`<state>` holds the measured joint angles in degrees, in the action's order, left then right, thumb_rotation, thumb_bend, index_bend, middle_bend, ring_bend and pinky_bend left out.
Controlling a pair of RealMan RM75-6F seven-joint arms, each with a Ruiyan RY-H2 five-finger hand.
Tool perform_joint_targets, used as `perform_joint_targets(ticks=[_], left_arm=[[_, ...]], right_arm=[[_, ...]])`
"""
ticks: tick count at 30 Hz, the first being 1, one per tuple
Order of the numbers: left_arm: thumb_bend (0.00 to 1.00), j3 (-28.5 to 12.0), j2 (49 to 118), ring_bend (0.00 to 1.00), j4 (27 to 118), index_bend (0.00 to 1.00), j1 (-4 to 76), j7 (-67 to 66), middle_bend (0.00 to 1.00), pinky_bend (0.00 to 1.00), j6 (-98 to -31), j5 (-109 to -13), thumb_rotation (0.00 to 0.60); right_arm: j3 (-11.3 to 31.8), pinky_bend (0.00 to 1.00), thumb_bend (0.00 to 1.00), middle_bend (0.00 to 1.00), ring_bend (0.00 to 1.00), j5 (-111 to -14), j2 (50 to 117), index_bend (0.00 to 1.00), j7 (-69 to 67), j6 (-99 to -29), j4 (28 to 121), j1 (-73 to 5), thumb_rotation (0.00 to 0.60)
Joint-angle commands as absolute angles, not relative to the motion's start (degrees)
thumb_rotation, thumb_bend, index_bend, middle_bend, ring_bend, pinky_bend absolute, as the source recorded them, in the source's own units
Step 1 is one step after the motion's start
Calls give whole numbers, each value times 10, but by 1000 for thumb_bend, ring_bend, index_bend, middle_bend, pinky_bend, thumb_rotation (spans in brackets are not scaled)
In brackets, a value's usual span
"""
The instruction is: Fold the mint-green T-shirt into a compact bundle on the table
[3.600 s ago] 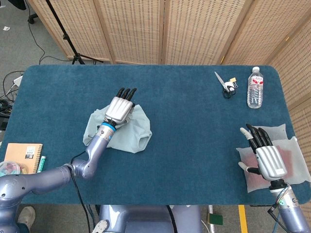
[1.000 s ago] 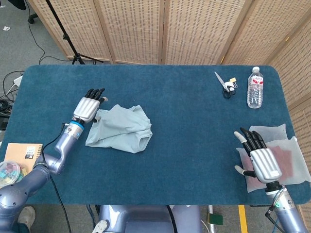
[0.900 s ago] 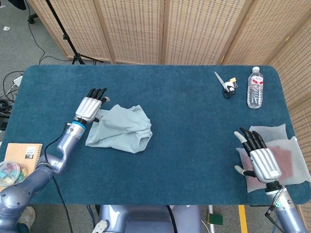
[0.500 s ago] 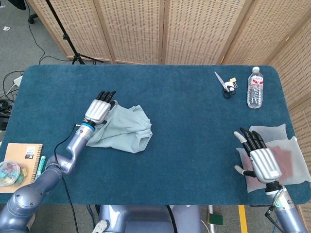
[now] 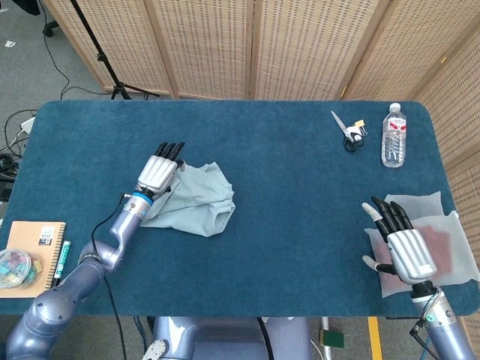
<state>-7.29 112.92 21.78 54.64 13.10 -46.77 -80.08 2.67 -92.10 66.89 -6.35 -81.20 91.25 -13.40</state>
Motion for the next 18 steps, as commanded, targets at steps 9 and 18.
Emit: perform_joint_targets(ticks=[9,18], left_arm=[[486,-72,1139,0,199,653,544,132,0,0,-477,-806,600],[489,-57,1129,0,204,682,536,137,0,0,-514,-828,600]], right_arm=[[26,0,2,0,0,-925,666,0,-64,-818,917,-132,600],[26,0,2,0,0,-926,665,0,-65,-818,918,-132,600]])
